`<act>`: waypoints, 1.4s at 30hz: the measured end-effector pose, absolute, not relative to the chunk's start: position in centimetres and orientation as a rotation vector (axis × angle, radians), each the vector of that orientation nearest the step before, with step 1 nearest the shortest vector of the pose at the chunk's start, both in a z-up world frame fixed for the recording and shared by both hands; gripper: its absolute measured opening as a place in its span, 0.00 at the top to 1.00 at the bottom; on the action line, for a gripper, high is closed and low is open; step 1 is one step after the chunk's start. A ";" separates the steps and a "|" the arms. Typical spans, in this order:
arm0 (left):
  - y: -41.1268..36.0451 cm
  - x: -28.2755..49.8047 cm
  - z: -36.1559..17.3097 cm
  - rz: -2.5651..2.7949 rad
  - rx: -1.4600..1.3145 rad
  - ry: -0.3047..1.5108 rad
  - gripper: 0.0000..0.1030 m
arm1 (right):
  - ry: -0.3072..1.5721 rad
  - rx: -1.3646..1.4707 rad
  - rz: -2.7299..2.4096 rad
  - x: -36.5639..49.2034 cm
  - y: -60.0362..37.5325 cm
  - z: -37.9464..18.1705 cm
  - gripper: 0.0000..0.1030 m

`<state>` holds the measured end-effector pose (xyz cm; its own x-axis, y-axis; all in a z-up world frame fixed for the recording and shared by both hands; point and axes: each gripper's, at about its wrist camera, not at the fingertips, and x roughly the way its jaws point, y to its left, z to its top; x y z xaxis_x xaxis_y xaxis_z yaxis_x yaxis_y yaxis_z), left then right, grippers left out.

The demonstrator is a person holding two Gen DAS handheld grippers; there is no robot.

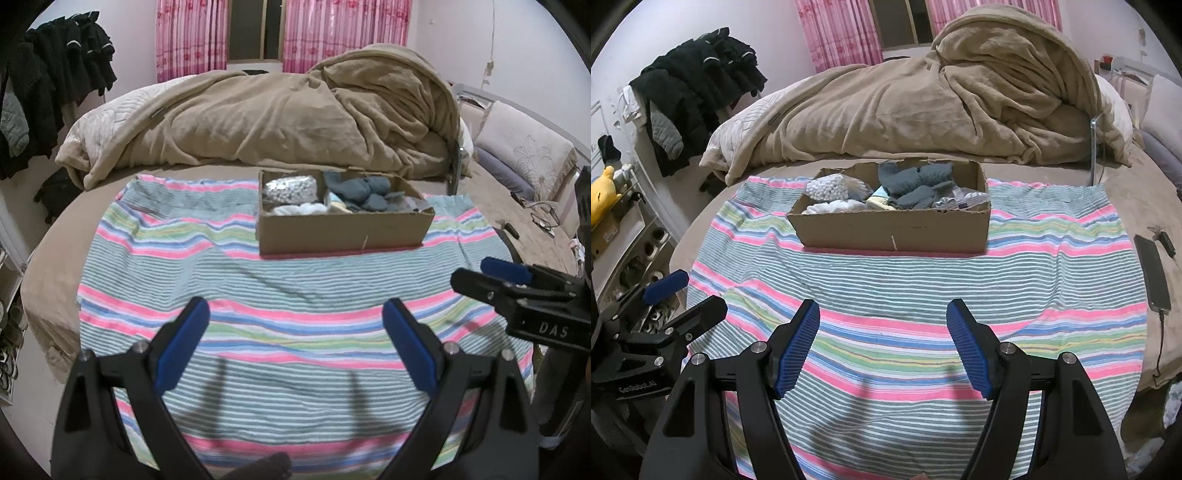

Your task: Organize objects

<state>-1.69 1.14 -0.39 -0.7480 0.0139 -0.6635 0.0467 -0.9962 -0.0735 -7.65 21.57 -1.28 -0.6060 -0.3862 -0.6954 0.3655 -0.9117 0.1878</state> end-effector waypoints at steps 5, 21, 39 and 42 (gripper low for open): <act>1.2 -1.6 -0.3 -2.919 1.108 0.139 0.07 | -0.029 1.082 -2.491 -7.6 21.5 -1.2 0.28; 1.3 -1.6 -0.2 -2.919 1.112 0.136 0.07 | -0.027 1.083 -2.492 -7.6 21.5 -1.1 0.28; 1.3 -1.6 -0.3 -2.916 1.115 0.137 0.07 | -0.037 1.087 -2.488 -7.5 21.5 -1.3 0.28; 1.5 -1.6 -0.3 -2.917 1.118 0.134 0.07 | -0.039 1.085 -2.493 -7.6 21.7 -1.2 0.28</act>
